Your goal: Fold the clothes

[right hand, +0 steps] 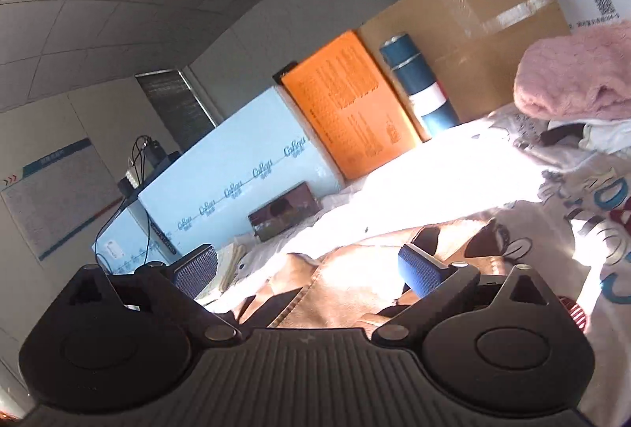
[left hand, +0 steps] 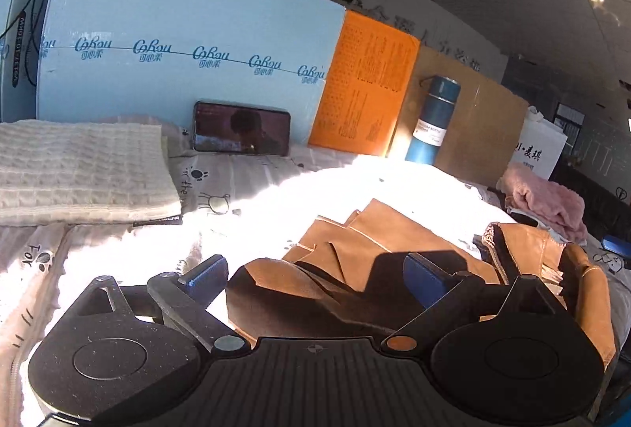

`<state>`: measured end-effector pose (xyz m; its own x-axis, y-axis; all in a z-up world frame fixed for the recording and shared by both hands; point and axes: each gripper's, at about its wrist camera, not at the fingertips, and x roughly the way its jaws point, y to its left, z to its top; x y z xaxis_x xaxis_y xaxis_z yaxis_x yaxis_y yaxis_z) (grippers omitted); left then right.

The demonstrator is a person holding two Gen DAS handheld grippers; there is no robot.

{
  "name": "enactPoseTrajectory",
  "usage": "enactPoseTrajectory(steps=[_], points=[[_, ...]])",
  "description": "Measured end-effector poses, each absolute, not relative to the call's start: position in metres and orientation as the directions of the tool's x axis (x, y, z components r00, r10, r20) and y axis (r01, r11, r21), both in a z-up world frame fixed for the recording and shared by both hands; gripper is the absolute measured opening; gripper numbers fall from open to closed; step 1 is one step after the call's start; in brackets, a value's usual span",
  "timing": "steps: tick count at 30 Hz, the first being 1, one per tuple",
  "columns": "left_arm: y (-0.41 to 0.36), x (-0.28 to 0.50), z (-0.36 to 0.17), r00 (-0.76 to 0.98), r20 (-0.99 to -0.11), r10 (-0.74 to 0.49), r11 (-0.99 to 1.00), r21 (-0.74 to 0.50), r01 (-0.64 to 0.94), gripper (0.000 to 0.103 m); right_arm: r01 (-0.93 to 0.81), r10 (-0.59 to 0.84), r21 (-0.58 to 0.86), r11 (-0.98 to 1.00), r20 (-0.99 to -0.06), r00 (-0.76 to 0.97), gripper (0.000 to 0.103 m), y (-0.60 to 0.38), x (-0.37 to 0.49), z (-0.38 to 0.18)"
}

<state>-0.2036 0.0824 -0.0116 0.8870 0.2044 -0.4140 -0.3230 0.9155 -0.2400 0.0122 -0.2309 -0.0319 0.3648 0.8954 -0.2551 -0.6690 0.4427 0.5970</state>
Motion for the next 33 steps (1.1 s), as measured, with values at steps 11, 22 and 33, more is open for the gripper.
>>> enactPoseTrajectory(steps=[11, 22, 33], points=[[0.050, -0.211, -0.018, 0.893, -0.423, 0.153, 0.951, -0.182, -0.250, 0.097, -0.708, 0.727, 0.334, 0.622, -0.581, 0.365, 0.094, -0.114, -0.004, -0.061], [0.034, -0.237, -0.006, 0.949, -0.244, 0.201, 0.954, -0.173, -0.246, 0.008, -0.722, 0.733, 0.280, 0.633, -0.517, 0.442, 0.004, -0.141, -0.013, -0.083], [0.017, -0.296, 0.038, 0.952, 0.106, 0.286, 0.921, -0.303, -0.243, 0.004, -0.711, 0.815, 0.420, 0.564, -0.147, 0.560, 0.003, -0.191, -0.019, -0.023]])
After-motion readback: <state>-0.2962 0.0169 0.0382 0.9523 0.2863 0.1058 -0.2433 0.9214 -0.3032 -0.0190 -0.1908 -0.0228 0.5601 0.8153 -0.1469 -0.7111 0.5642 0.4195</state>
